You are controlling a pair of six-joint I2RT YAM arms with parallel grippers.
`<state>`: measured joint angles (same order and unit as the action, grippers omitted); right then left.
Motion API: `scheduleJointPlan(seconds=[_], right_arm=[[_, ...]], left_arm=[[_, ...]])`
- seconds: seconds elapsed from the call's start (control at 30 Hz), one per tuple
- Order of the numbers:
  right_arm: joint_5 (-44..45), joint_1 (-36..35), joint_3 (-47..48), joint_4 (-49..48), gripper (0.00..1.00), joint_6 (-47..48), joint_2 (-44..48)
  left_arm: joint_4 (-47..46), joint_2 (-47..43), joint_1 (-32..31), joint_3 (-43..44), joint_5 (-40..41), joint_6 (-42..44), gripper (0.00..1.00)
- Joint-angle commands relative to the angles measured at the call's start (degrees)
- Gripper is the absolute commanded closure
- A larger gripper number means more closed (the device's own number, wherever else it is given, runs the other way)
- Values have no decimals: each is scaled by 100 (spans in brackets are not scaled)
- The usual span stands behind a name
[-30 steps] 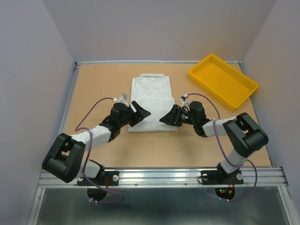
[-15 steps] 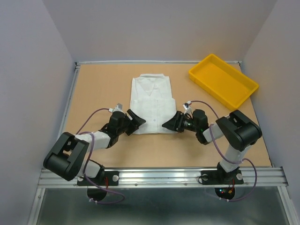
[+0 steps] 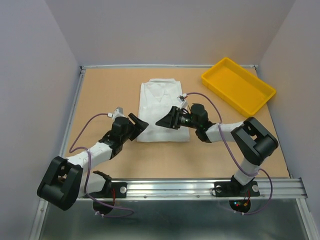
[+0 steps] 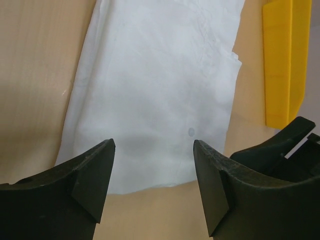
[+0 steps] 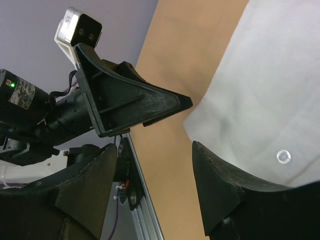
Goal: Fold and stack the long sleeve shirts
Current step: Fold the shirt
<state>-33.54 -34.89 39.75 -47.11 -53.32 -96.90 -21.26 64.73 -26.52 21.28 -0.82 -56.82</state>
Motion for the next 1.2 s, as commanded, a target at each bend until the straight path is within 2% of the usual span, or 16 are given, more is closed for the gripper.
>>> scheduleJointPlan(seconds=[0.0, 0.13, 0.27, 0.5, 0.7, 0.87, 1.03, 1.17], right_arm=[[67, -263, 542, -34, 33, -214, -468], [225, -465, 508, -359, 33, -423, -1066], [277, -518, -1, -1167, 34, -775, -1638], [410, -518, -415, -1292, 34, -601, -1990], [208, -483, -249, -1239, 34, -530, -1324], [146, -246, -344, -879, 34, -504, -655], [58, 131, -809, -738, 34, -425, -67], [76, 491, -1187, -738, 34, -354, -12]], left_arm=[[130, 329, 51, 263, 197, 75, 27], [-19, 602, 112, 27, 108, -136, 31], [-151, 629, 156, -281, -67, -409, 34], [-107, 295, 437, -747, -208, -646, 35], [367, -381, 473, -669, -173, -445, 34], [754, -874, 438, -117, -287, 64, 33], [667, -734, 175, 280, -559, 74, 32], [325, -243, -19, 281, -647, -31, 32]])
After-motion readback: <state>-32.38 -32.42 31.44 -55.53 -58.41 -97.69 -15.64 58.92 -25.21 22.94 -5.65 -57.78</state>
